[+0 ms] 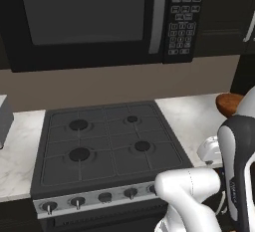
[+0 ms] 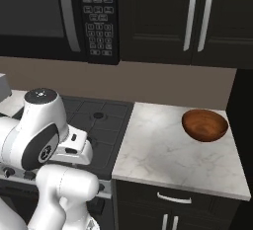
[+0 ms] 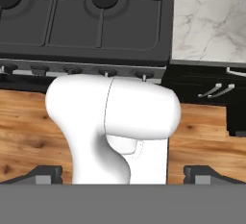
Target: Pick the cup and bowl from the counter and place them on the counter next to the sink.
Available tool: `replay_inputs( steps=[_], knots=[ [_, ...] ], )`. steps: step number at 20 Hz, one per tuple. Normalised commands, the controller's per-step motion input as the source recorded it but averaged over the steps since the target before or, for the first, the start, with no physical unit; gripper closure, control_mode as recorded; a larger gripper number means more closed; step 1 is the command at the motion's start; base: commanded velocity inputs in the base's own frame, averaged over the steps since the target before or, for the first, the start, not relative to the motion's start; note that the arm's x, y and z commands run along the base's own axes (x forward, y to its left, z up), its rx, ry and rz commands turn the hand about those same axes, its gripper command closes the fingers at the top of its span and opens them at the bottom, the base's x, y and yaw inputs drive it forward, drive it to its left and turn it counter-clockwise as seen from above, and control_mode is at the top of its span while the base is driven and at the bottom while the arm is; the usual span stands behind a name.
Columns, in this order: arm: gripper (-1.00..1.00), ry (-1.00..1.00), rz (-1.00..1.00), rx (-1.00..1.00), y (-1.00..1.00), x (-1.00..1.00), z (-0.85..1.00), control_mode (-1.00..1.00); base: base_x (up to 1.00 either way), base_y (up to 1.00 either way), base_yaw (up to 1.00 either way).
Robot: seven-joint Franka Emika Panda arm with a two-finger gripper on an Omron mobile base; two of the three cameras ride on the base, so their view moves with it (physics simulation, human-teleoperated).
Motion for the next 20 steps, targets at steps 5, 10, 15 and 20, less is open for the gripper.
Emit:
replay_inputs(
  steps=[5,10,15,20],
  knots=[
    [-1.00,-0.02,0.00,0.00,-0.18,-0.37,0.00,-1.00,0.00,0.00,0.00],
    [-1.00,-0.06,-0.05,0.03,-0.58,-0.31,-0.04,-1.00,0.00,0.00,0.00],
    [-1.00,-0.22,-0.06,-0.02,-0.72,0.05,-0.06,-1.00,0.00,0.00,0.00],
    [-1.00,-0.25,-0.01,-0.10,-0.47,0.01,0.00,-1.00,0.00,0.00,0.00]
  ],
)
